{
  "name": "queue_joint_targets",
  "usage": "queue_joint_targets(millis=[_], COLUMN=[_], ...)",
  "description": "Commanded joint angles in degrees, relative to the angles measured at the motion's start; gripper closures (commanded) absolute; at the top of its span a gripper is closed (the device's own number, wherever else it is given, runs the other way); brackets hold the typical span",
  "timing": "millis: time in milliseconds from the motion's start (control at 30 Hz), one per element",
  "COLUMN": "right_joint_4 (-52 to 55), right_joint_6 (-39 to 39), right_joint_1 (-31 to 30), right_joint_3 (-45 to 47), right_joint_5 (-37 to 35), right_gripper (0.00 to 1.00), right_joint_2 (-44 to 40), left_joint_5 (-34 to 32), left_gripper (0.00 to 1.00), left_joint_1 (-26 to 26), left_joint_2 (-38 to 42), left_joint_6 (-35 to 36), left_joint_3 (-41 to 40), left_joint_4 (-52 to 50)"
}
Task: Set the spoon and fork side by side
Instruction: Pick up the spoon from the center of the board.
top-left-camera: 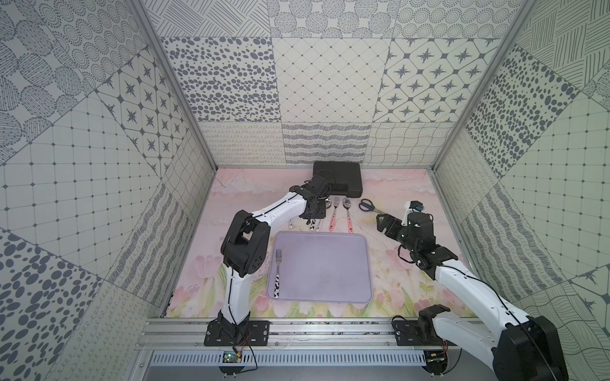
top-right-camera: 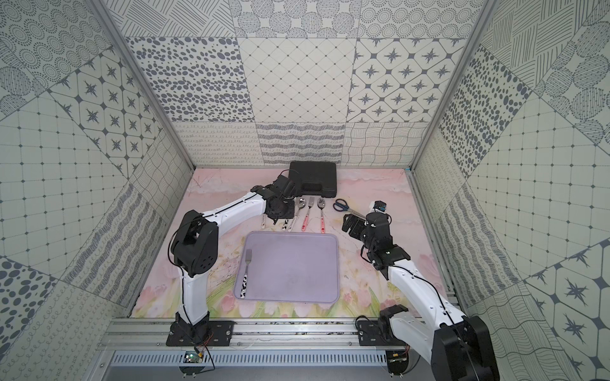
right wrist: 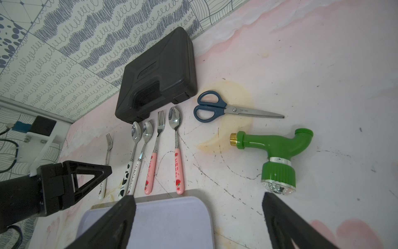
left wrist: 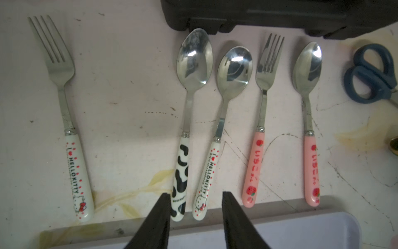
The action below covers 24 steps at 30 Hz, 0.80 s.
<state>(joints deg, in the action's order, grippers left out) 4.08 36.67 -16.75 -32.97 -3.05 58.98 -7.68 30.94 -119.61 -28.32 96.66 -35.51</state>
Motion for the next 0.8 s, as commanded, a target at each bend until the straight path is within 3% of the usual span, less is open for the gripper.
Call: queue_joint_targets(millis=[0,333,767], right_joint_4=[-1.6,-1.6,-1.6], right_joint_6=[0.2,0.3,0.3], right_joint_1=[-0.2,-0.3,-0.2], right_joint_3=[0.6,0.6,0.6], right_joint_5=[-0.7,-1.1,-1.3], right_gripper=[0.03,0.03,0.03], right_joint_2=[-0.1,0.1,0.7], left_joint_5=[2.3,1.8,-1.4], left_gripper=[0.58,0.59,0.63], left_joint_1=[-1.1,-1.2,-1.3], left_joint_2=[-5.4,-11.4,-14.0], left_joint_6=[3.5,4.4,4.8], left_joint_3=[6.5,11.7,11.9], left_joint_4=[-3.4,-5.8,-7.1])
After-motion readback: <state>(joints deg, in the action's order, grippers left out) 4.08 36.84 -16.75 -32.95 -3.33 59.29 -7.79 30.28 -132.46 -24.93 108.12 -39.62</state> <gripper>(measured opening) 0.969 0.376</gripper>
